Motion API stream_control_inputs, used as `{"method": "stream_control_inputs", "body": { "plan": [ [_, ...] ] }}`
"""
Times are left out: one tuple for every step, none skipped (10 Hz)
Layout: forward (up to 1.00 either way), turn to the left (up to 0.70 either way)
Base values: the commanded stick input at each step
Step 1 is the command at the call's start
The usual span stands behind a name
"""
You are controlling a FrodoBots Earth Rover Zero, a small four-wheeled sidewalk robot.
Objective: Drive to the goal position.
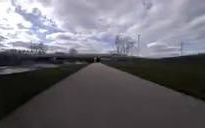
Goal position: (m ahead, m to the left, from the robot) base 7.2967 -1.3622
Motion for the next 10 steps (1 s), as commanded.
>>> {"method": "stream_control_inputs", "body": {
  "plan": [
    [1.00,0.00],
    [1.00,0.00],
    [1.00,0.00],
    [1.00,0.00],
    [1.00,0.00],
    [1.00,0.00],
    [1.00,0.00],
    [1.00,0.00],
    [1.00,0.01],
    [1.00,0.02]
  ]
}}
